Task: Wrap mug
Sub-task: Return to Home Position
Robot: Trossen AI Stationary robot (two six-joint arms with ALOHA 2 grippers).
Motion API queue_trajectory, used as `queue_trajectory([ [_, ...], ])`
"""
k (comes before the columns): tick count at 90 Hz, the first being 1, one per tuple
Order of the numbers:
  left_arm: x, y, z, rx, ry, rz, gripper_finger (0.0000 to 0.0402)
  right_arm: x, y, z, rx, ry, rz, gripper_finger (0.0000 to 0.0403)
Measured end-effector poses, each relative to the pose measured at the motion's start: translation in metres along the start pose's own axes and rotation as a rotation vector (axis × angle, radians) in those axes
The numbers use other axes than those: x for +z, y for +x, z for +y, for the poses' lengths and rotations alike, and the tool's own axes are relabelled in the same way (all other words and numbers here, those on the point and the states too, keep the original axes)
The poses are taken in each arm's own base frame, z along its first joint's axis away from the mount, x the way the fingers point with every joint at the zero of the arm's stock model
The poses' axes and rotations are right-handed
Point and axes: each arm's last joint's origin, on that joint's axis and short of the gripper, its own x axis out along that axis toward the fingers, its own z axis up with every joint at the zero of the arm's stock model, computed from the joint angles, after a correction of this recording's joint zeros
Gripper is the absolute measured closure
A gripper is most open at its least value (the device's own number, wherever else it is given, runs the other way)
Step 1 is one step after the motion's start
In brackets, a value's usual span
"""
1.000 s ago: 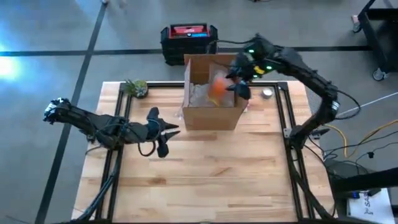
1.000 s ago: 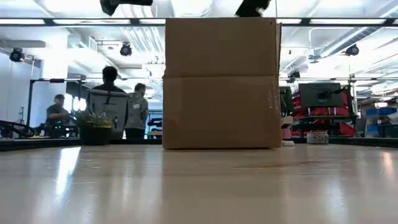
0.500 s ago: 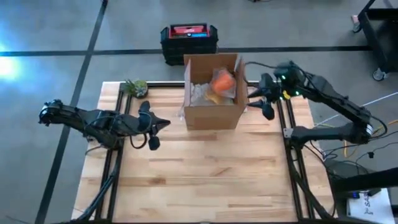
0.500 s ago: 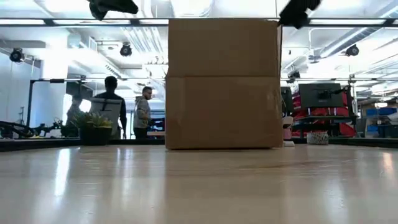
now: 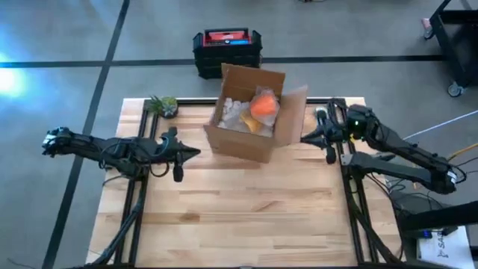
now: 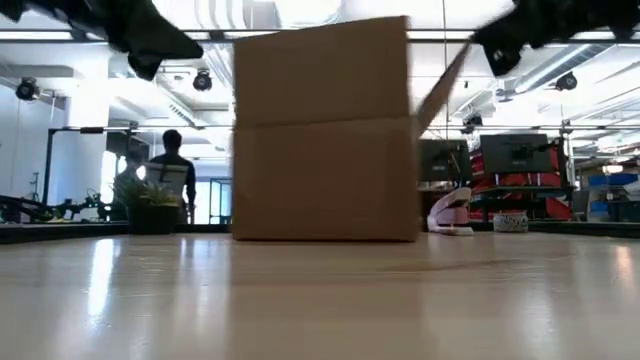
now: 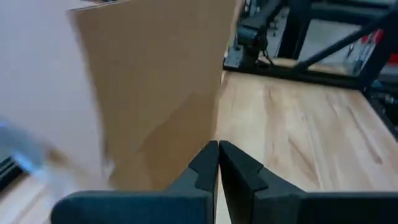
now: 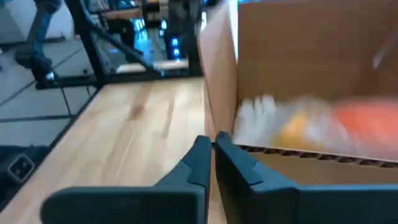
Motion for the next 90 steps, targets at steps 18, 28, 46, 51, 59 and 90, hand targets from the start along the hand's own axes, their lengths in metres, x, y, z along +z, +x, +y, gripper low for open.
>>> queue_trajectory([
  [18, -0.016, -0.004, 0.005, -0.005, -0.024, -0.025, 0.0401, -0.023, -0.002, 0.002, -0.014, 0.002, 0.004, 0.0396],
  [28, -0.025, -0.002, 0.006, -0.003, -0.055, -0.009, 0.0401, -0.030, -0.001, 0.002, -0.013, 0.023, -0.018, 0.0401],
  [46, -0.040, 0.003, 0.006, -0.025, -0.077, 0.040, 0.0401, -0.036, 0.005, -0.001, -0.010, 0.073, -0.049, 0.0401],
  [51, -0.040, 0.003, 0.004, -0.054, -0.082, 0.028, 0.0401, -0.042, 0.008, -0.002, -0.010, 0.069, -0.052, 0.0401],
  [59, -0.041, 0.002, 0.005, -0.077, -0.066, 0.009, 0.0401, -0.051, 0.013, -0.005, -0.011, 0.042, -0.106, 0.0402],
  [90, -0.054, -0.007, 0.012, -0.051, -0.126, -0.050, 0.0402, -0.089, 0.022, -0.009, -0.014, 0.058, -0.171, 0.0400],
])
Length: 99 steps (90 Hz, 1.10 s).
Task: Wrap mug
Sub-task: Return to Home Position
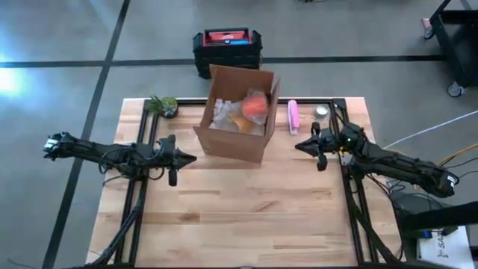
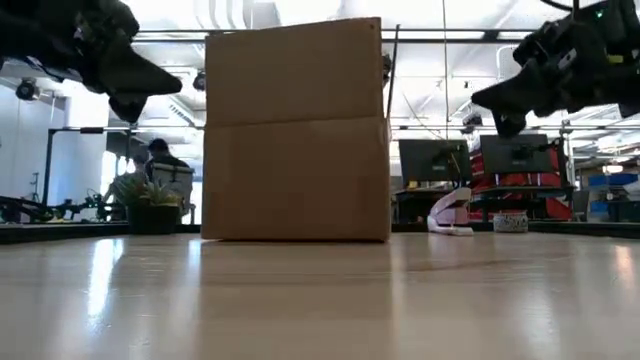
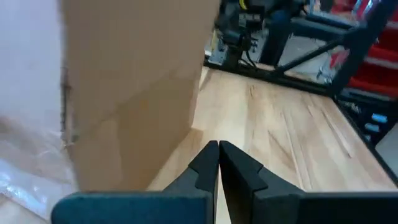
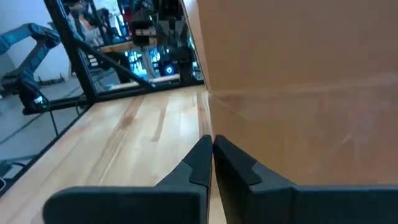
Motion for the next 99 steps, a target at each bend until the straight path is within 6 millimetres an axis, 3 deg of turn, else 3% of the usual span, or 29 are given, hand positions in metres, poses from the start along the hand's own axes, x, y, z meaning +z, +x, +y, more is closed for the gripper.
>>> queue_trajectory([
  [14, -0.001, -0.001, 0.003, 0.094, -0.007, -0.026, 0.0402, -0.003, 0.000, -0.001, -0.012, 0.054, 0.008, 0.0400],
  [34, -0.004, 0.003, 0.003, 0.103, 0.010, -0.003, 0.0396, -0.005, 0.000, 0.000, 0.006, 0.009, 0.016, 0.0400],
  [49, -0.004, 0.002, 0.003, 0.098, 0.004, -0.004, 0.0397, -0.015, -0.001, -0.001, 0.008, 0.106, 0.031, 0.0400],
  [65, -0.004, 0.003, 0.003, 0.085, 0.002, -0.050, 0.0399, -0.019, -0.004, -0.004, -0.142, 0.186, -0.029, 0.0400],
  [99, -0.006, 0.003, 0.003, 0.082, 0.021, -0.057, 0.0399, -0.016, -0.009, 0.014, -0.040, 0.111, -0.120, 0.0400],
])
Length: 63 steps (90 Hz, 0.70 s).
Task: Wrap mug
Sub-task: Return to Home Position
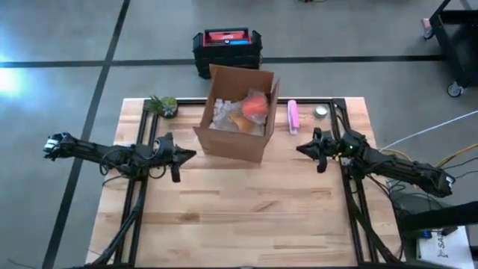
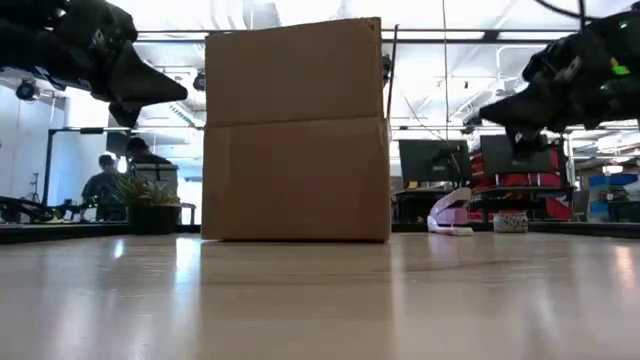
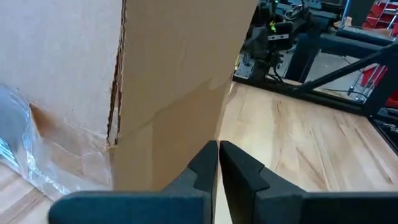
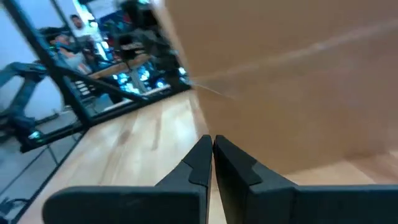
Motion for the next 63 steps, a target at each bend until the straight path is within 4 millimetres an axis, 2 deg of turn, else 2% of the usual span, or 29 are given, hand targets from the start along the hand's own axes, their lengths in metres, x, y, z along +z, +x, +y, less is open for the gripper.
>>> queue_trajectory([
  [16, -0.008, -0.004, 0.004, -0.020, 0.010, -0.045, 0.0398, -0.001, 0.000, 0.004, -0.031, -0.101, -0.013, 0.0400],
  [40, -0.035, -0.020, 0.015, -0.165, -0.022, -0.171, 0.0398, -0.002, 0.001, 0.004, -0.023, -0.137, 0.001, 0.0400],
  [63, -0.034, -0.026, 0.015, -0.233, -0.006, -0.166, 0.0396, -0.002, 0.001, 0.004, -0.019, -0.153, -0.001, 0.0400],
])
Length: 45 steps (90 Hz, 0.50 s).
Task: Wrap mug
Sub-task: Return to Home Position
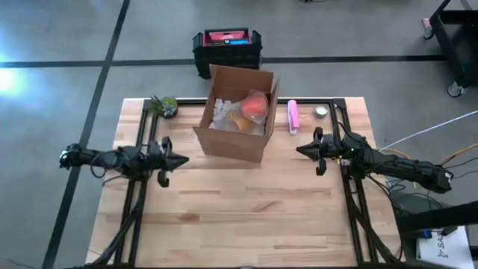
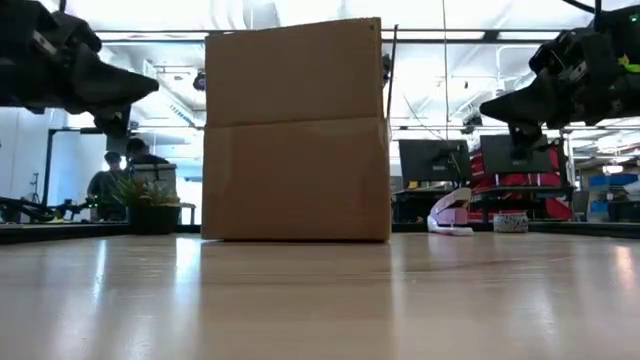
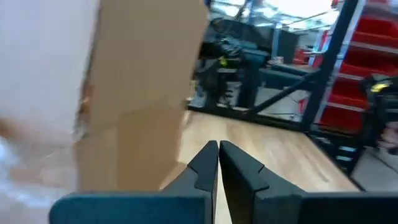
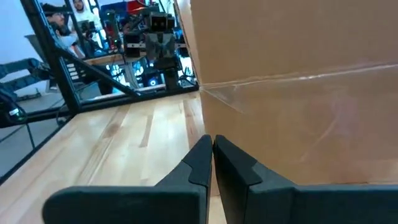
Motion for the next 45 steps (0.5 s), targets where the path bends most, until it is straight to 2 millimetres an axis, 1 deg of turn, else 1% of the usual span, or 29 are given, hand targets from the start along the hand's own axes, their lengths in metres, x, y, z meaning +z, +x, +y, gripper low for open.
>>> queue_trajectory([
  [8, -0.0027, 0.0000, 0.0008, 0.007, -0.011, -0.005, 0.0395, -0.0003, 0.0001, 0.0002, 0.002, -0.001, 0.002, 0.0400],
  [29, -0.0021, 0.0001, 0.0008, 0.009, 0.004, -0.009, 0.0400, -0.0031, 0.0003, -0.0003, -0.002, -0.011, 0.030, 0.0400],
  [45, -0.0036, 0.0011, 0.0008, 0.013, 0.008, 0.008, 0.0395, -0.0030, 0.0003, -0.0002, -0.001, -0.025, 0.030, 0.0400],
])
